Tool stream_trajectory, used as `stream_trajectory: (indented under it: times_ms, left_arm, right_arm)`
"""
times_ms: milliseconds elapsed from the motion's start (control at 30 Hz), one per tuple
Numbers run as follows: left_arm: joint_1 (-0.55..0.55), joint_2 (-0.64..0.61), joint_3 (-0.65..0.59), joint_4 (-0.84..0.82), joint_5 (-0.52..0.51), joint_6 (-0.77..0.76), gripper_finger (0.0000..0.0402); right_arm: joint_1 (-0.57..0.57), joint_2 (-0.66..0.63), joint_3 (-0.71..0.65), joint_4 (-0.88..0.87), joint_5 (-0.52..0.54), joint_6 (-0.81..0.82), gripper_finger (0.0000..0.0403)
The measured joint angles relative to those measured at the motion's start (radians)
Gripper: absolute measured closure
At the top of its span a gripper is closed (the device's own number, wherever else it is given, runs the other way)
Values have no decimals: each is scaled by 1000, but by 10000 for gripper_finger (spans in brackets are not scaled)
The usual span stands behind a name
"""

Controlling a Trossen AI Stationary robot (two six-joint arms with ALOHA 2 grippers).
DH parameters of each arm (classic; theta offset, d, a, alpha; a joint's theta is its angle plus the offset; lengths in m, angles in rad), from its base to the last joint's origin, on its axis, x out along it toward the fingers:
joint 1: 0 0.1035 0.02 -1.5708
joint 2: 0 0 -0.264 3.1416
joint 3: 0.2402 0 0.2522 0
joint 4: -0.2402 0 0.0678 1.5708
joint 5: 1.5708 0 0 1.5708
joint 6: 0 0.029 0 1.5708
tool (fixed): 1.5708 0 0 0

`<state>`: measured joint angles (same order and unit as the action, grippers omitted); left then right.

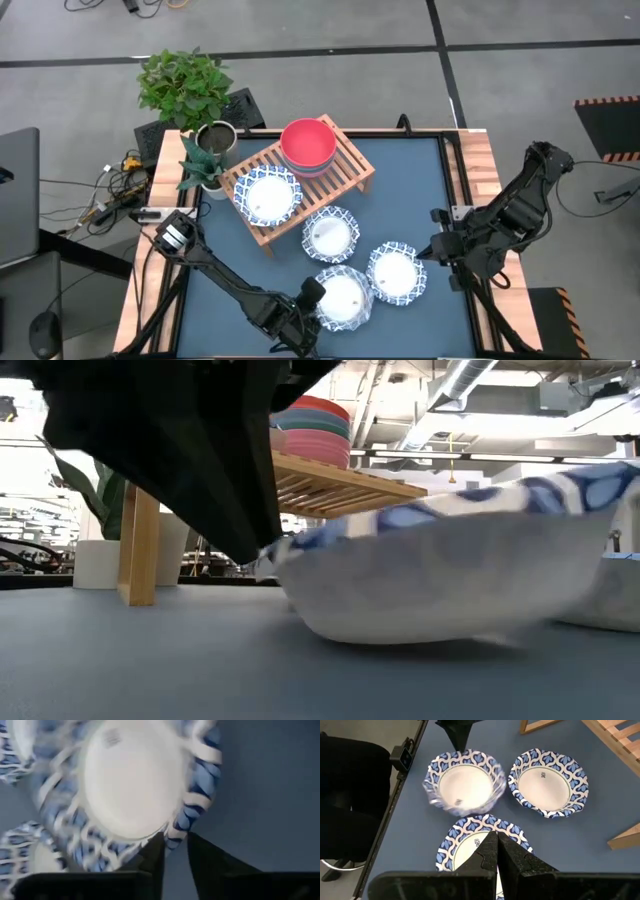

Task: Place and stack bowls onto a shelf
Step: Stack the white patterned bowl on top of the other white patterned bowl on the shelf

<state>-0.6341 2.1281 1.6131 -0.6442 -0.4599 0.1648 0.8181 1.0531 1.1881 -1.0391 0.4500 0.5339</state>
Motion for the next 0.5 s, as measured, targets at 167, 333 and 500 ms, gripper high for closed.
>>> stream_trajectory:
  times_ms: [167, 333, 500]
  left_arm:
    - [8, 0, 0, 20, 47, -63, 395]
    - [8, 0, 0, 33, 45, -97, 401]
    - [8, 0, 0, 42, 64, -141, 401]
  right_arm:
    - [0, 0, 0, 0, 0, 0, 377]
    - [0, 0, 0, 0, 1, 0, 377]
    - [0, 0, 0, 0, 1, 0, 377]
